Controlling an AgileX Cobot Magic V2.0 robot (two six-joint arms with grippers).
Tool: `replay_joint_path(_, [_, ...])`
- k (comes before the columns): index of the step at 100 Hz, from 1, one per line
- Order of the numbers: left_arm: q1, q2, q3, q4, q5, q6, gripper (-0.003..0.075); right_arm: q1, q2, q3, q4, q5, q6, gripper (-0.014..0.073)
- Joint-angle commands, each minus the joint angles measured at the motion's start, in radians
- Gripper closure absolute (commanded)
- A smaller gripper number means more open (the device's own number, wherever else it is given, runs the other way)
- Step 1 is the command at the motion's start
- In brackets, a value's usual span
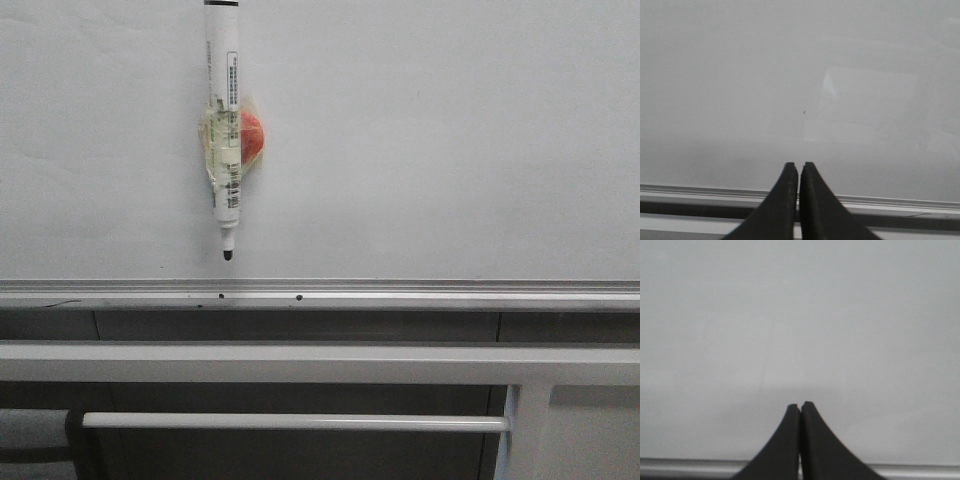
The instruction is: Write number 1 on whiteboard
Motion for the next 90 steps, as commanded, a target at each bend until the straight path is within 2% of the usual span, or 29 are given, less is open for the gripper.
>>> replay_joint_path(1, [-0.007, -0.024, 0.006, -0.001, -0.083, -0.005, 0.0741, -0.002, -0.013, 0.023, -0.012, -0.146, -0.006, 0.0657])
replay_joint_path(15, [-0.007, -0.024, 0.006, -0.001, -0.083, -0.005, 0.0741, -0.002, -0.013, 0.023, -0.012, -0.151, -0.006, 0.0657])
replay_joint_path(32, [-0.007, -0.024, 0.006, 0.003, -0.115, -0.005, 0.0741, -0.002, -0.013, 0.023, 0.014, -0.241, 0.009, 0.0657])
replay_joint_path(42, [-0.007, -0.024, -0.005, 0.005, -0.165, -0.005, 0.0741, -0.002, -0.013, 0.023, 0.167, -0.336, 0.204, 0.0657])
replay_joint_path(48, [-0.007, -0.022, -0.031, 0.005, -0.184, -0.005, 0.0741, -0.002, -0.013, 0.005, 0.173, -0.354, 0.258, 0.0657])
replay_joint_path(52, [-0.007, -0.019, -0.053, -0.006, -0.185, -0.007, 0.0741, -0.001, -0.013, -0.022, 0.136, -0.297, 0.258, 0.0657])
replay_joint_path(56, [-0.007, -0.011, -0.080, -0.009, -0.163, -0.007, 0.0741, -0.001, -0.012, -0.061, 0.090, -0.166, 0.258, 0.0657])
replay_joint_path(58, [-0.007, -0.006, -0.108, -0.005, -0.135, -0.007, 0.0741, -0.001, -0.009, -0.096, 0.088, -0.071, 0.258, 0.0657])
replay_joint_path(65, [-0.007, 0.025, -0.186, 0.042, -0.059, -0.005, 0.0741, 0.003, 0.017, -0.173, 0.127, 0.066, 0.258, 0.0657])
replay_joint_path(81, [-0.007, 0.106, -0.331, -0.005, -0.055, -0.005, 0.0741, 0.017, 0.097, -0.326, 0.131, 0.298, 0.258, 0.0657])
replay_joint_path(90, [-0.007, 0.130, -0.353, -0.005, -0.084, -0.005, 0.0741, 0.017, 0.114, -0.354, 0.131, 0.339, 0.258, 0.0657])
